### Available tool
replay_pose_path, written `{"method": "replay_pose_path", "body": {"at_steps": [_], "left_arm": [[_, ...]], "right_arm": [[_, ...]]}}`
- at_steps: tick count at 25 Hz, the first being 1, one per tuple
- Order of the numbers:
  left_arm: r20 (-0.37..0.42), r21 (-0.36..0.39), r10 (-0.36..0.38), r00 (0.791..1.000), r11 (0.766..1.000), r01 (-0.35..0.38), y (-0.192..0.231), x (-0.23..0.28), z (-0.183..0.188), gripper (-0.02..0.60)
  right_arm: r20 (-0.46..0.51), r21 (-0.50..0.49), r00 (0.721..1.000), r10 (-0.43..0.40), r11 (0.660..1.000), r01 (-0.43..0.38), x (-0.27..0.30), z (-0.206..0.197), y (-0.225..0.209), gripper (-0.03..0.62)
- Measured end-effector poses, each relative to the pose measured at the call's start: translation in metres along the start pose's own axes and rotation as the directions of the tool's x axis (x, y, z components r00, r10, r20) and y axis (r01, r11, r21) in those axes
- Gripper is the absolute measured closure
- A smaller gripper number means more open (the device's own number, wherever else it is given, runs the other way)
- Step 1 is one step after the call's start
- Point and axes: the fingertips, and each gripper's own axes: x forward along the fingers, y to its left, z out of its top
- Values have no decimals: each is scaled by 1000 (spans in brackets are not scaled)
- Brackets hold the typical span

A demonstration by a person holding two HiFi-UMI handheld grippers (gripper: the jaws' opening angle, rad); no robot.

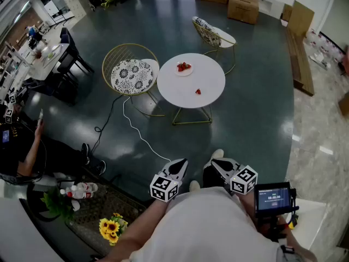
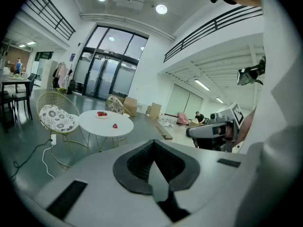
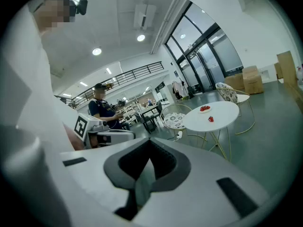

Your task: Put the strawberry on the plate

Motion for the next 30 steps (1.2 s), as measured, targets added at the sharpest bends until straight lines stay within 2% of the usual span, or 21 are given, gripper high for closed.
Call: {"method": "replay_pose_path", "body": {"at_steps": [9, 30], "left_arm": [[-13, 20, -36, 999, 999, 37, -33, 3, -6, 575], [-2, 29, -36, 999, 999, 36, -26, 10, -6, 575]], "right_arm": [[-1, 35, 998, -69, 997, 69, -31, -15, -11, 588], [32, 46, 990, -134, 990, 132, -32, -8, -30, 588]]}}
